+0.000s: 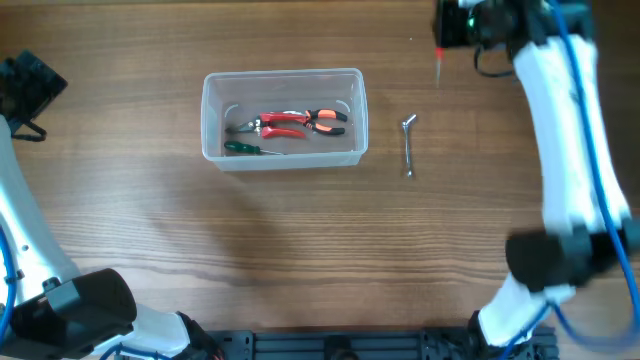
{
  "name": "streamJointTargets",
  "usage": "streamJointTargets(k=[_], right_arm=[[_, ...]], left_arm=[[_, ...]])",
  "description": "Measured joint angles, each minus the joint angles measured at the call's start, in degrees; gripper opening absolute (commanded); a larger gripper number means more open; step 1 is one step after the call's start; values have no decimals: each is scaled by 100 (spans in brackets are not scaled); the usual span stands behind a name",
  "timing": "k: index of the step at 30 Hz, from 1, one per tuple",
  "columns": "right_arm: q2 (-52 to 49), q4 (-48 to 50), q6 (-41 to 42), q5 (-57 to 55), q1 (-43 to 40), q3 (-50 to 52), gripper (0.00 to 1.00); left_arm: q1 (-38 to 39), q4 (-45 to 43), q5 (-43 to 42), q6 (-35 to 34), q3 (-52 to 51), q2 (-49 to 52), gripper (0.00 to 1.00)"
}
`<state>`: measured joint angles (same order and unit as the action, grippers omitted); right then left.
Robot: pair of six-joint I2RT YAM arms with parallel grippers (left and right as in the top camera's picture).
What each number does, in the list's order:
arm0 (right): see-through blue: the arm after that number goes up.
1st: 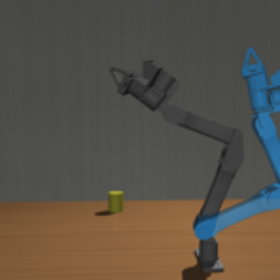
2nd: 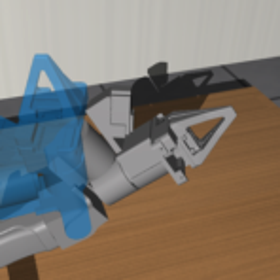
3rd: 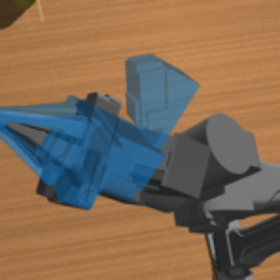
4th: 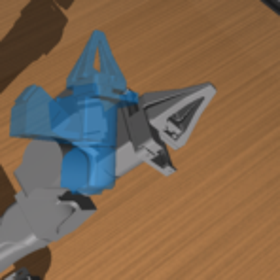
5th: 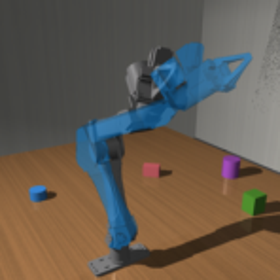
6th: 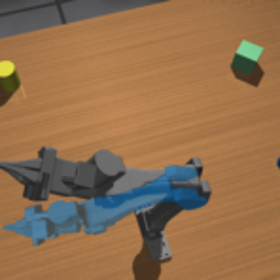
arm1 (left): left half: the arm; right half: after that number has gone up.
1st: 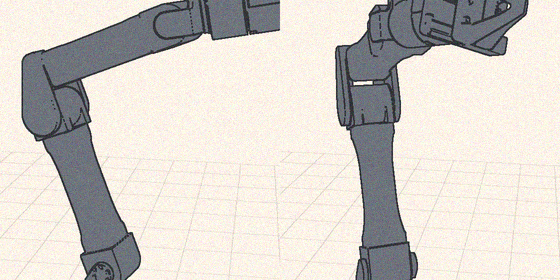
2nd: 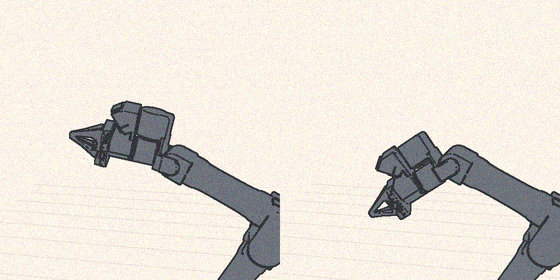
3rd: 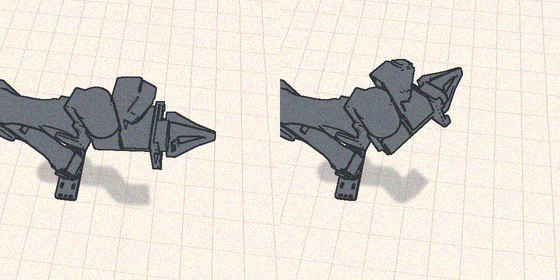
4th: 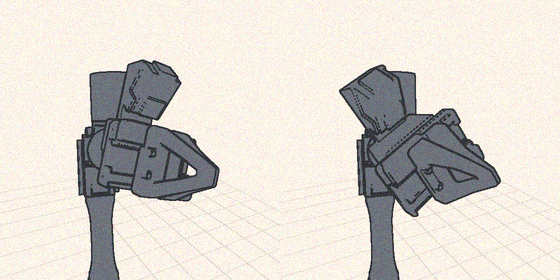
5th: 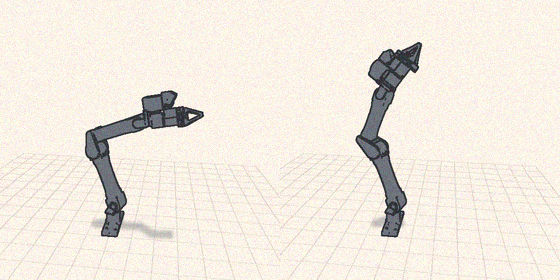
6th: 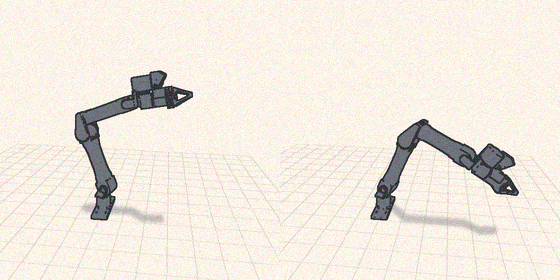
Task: Pack container
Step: 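Carry the black-red screwdriver over the container and lower it inside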
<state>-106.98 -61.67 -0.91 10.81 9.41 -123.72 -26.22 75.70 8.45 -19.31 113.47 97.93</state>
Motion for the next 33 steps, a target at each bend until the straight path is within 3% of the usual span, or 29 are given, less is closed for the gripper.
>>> streamJointTargets(k=[4,7,12,17,24,30,33], right_arm=[[901,219,-1198,463,1036,-232,4],[1016,131,-2210,669,1764,-234,4],[367,-208,-4131,756,2645,122,4],[-844,-251,-5722,669,2973,468,4],[-2286,-35,-6422,345,2813,520,4],[-2767,79,-6496,275,2712,520,4],[-2855,92,-6454,260,2699,520,29]], left_arm=[[0,0,0,0,0,0,100],[0,2,0,0,0,0,100],[0,0,0,0,0,0,100],[0,2,0,0,0,0,100],[0,0,0,0,0,0,100],[0,0,0,0,0,0,100],[0,0,0,0,0,0,100]])
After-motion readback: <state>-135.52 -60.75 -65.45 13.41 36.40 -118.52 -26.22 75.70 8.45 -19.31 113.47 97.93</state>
